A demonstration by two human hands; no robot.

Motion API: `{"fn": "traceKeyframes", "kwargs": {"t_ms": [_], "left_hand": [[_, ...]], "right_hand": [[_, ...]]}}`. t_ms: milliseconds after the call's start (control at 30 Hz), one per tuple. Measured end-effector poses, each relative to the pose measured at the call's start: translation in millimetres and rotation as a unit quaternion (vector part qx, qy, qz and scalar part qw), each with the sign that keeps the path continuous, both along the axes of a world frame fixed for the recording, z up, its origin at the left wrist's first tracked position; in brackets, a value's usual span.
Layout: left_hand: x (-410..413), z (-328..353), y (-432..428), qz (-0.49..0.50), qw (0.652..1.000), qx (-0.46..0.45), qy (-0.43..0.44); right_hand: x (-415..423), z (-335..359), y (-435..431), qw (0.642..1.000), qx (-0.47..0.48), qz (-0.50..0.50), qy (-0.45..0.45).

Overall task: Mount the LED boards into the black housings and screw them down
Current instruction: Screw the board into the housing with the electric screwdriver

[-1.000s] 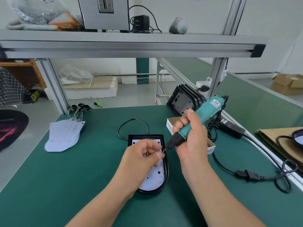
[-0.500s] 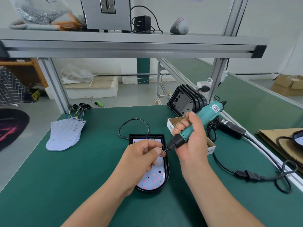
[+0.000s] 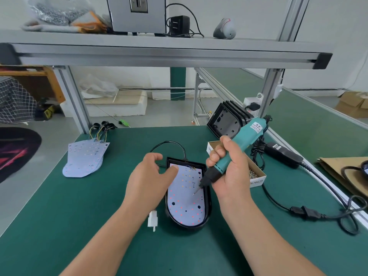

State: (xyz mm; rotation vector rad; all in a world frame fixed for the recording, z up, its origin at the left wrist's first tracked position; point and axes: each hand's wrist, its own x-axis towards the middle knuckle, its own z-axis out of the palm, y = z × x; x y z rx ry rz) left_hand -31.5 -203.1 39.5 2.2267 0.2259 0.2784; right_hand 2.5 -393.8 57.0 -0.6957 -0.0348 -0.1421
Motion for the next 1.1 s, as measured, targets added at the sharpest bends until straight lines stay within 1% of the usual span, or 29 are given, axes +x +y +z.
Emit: {"fn": "traceKeyframes", "kwargs": {"t_ms": [100,167,233,300,600,833,1100], "left_hand": [[3.9,-5.2,2.1,-0.043,0.994,0.02,0.103],[7.6,-9.9,3.0,-0.08,0.988,0.0,0.131],[10.3,-12.9,4.6,-0.104,0.985,-0.037,0.134],[11.8,-14.1,6.5,-0.109,0.984,-0.055,0.133],[16.8,-19.8,8.8,-0.111,0.982,-0.068,0.138],[16.9,-19.9,8.8,-0.121,0.98,-0.082,0.137],[16.3,-20.0,7.7,-0.133,0.98,-0.076,0.131]], "right_hand": [[-2.9,-3.1,5.7,0.999,-0.031,0.017,-0.015],[-4.8,-4.1,8.8,0.998,-0.049,0.028,-0.019],[-6.9,-4.2,11.3,0.997,-0.062,0.036,-0.02],[-9.1,-4.0,13.4,0.996,-0.07,0.04,-0.027],[-17.9,-3.2,24.0,0.989,-0.117,0.055,-0.073],[-22.5,-3.4,27.5,0.985,-0.128,0.075,-0.086],[-25.5,-3.6,29.5,0.977,-0.163,0.086,-0.105]]}}
